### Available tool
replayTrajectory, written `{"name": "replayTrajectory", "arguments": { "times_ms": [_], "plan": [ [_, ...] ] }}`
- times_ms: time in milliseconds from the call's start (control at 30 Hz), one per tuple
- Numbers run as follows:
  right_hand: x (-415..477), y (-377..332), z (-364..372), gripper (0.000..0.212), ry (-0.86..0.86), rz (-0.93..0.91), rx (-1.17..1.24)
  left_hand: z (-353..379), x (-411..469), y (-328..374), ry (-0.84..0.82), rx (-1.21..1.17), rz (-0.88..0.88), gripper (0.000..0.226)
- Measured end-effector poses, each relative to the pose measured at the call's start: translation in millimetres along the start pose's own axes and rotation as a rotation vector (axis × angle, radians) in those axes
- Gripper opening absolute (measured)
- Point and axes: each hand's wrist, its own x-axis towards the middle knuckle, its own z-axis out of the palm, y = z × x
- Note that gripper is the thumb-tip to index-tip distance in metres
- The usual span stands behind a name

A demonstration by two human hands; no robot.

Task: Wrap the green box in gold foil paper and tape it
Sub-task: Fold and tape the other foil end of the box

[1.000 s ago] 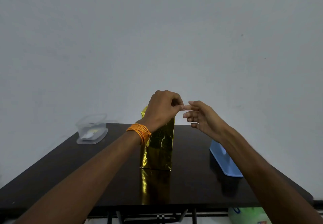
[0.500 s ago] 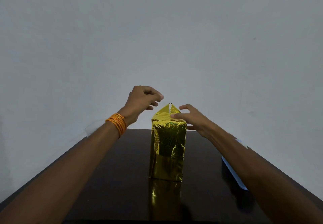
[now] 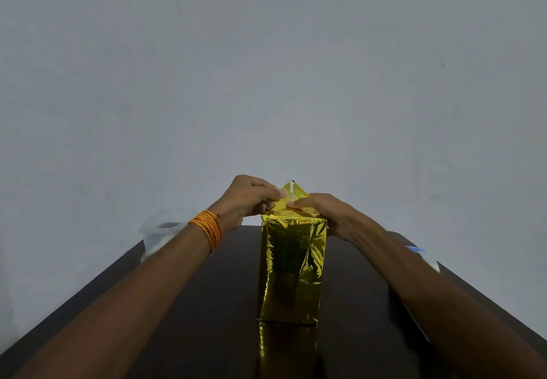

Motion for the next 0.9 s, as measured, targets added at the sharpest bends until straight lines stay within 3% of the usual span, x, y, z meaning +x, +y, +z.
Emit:
{"name": "replayTrajectory", "arguments": {
  "times_ms": [133,267,367,567,700,833,900],
  "plan": [
    [3,3,0,0.053,-0.008,-0.002,0.035,-2,5,-6,0.022,-0.007,-0.004,0.020],
    [7,5,0,0.083,-0.029,-0.016,0.001,-1,9,-6,0.043,-0.002,-0.030,0.024],
    [8,6,-3,0.076,-0.021,-0.059,-0.043,2,12,-7,0.078,0.032,-0.035,0.024],
    [9,9,-6,0.038,-0.024,-0.086,-0.044,6,14,-8,0.175,0.108,-0.008,0.026],
    [15,10,-5,0.048,-0.036,-0.095,-0.057,6,17,-7,0.193,0.131,0.002,0.030],
    [17,10,-5,0.046,-0.055,-0.092,-0.052,5,18,-10,0.221,0.153,-0.006,0.030],
    [18,10,-3,0.058,-0.059,-0.091,-0.058,4,20,-11,0.217,0.131,-0.041,0.031]
  ]
}}
